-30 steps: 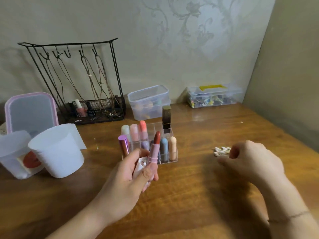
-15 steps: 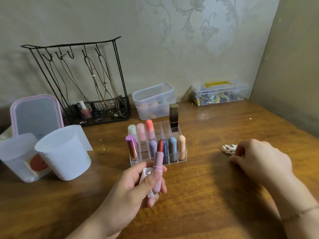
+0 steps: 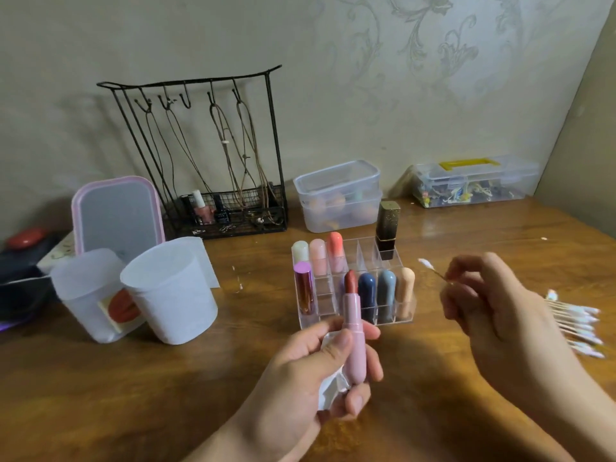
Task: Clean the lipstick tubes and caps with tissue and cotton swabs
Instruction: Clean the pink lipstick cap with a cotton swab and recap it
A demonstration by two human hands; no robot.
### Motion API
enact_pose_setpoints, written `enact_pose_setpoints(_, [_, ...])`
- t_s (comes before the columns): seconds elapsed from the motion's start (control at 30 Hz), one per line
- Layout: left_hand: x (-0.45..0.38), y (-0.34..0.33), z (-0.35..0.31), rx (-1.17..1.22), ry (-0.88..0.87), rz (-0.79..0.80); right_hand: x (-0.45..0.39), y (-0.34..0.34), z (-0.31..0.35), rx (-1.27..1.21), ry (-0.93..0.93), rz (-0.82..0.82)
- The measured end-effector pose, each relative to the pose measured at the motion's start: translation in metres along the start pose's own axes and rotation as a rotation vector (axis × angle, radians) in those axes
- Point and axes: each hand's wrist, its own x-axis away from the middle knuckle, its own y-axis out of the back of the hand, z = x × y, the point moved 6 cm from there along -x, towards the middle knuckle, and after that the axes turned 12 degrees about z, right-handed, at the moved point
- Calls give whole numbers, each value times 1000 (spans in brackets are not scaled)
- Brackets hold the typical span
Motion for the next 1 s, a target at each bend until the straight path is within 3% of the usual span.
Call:
enact_pose_setpoints(0.07, [0,1,1,48,-10,-8,5,-14,21,-80,151,50])
enact_pose_setpoints(0.17, [1,1,2,76,-15,-2,11,-24,29,-173,200,104])
enact_pose_setpoints(0.57, [0,-4,6,105,-1,88,11,-34,30,-112,234,155])
enact_pose_setpoints(1.0, [0,-5,11,158,42,71,13,-30,39,-80,321,208])
